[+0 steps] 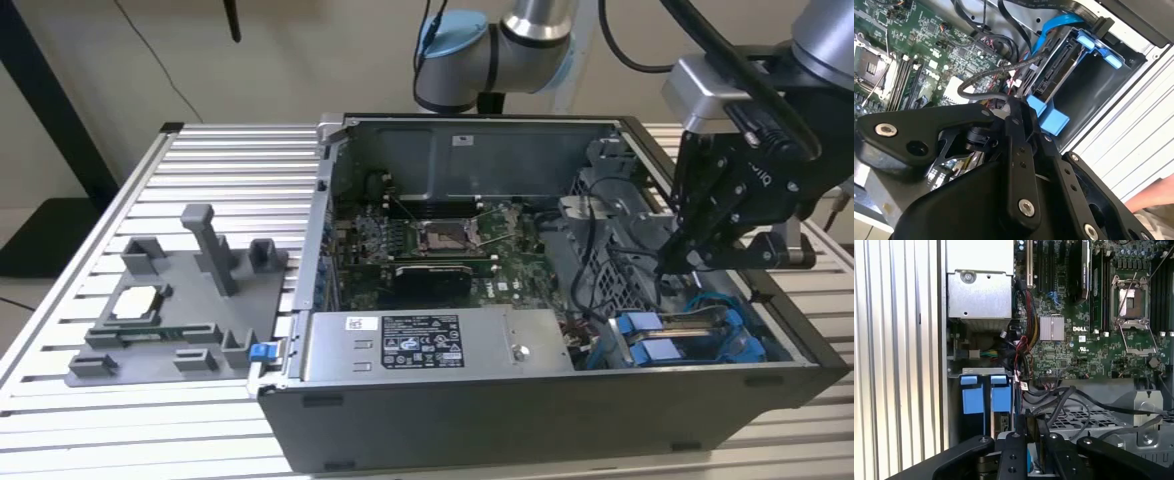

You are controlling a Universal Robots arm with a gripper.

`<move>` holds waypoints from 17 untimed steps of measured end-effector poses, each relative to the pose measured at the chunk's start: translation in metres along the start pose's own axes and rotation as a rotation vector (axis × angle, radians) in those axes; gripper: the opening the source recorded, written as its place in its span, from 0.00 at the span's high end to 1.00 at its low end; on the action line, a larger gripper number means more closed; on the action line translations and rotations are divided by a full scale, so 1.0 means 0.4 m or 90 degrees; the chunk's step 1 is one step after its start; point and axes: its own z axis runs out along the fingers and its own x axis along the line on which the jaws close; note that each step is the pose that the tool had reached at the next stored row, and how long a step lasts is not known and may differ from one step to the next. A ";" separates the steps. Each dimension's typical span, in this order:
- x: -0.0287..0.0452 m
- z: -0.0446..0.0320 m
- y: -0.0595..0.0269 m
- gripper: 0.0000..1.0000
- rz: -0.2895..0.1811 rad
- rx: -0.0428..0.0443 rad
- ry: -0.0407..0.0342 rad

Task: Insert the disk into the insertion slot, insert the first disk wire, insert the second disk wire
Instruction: 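Insert the first disk wire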

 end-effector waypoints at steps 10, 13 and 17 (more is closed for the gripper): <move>0.000 0.001 -0.004 1.00 0.000 0.0018 0.0009; 0.000 0.002 -0.007 1.00 0.000 0.0037 0.0021; 0.000 0.004 -0.012 1.00 -0.001 0.0058 0.0036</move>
